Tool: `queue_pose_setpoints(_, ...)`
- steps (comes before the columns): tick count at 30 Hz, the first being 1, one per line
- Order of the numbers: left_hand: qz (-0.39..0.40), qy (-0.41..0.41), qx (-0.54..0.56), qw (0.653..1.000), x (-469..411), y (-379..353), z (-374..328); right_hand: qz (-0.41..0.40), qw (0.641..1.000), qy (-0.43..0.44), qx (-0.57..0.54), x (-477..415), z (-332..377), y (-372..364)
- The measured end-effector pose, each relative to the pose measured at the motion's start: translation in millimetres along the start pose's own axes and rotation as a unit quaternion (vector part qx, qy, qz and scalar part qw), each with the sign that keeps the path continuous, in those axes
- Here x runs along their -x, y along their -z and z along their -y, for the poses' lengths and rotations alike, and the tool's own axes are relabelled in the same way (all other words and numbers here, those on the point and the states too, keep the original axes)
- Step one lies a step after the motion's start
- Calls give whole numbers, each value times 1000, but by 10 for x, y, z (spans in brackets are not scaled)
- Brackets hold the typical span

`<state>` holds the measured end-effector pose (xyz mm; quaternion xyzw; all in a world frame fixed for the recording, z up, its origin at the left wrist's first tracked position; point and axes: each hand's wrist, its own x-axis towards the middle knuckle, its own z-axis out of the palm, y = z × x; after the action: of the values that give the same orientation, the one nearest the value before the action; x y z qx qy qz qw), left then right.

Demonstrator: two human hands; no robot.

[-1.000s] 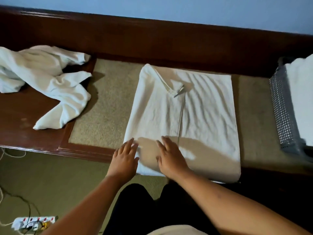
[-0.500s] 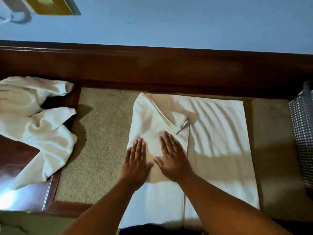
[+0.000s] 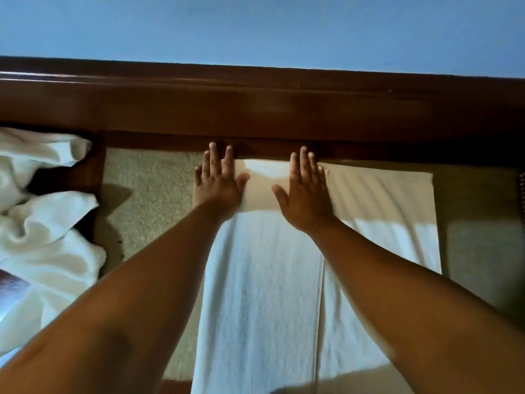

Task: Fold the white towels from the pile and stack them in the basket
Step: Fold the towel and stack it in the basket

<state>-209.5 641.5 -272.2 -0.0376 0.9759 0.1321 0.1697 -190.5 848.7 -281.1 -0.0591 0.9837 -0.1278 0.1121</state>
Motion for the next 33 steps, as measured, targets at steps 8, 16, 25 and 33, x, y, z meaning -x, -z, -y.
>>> queue_pose_setpoints(8, 51, 124, 175, 975, -7, 345, 133, -67, 933, -278, -219, 390, -86, 278)
queue_pose_setpoints(16, -40, 156, 235, 959, 15, 229, 296, -42, 946, -215, -240, 642, -460, 608)
queue_pose_setpoints(25, 24, -147, 28, 988, 1806, -359, -137, -38, 877, -460, -137, 3000, -1087, 45)
queue_pose_setpoints(33, 106, -130, 13, 986, 3293, -870, -199, -4, 847, -491, -202, 3851, -1473, 108)
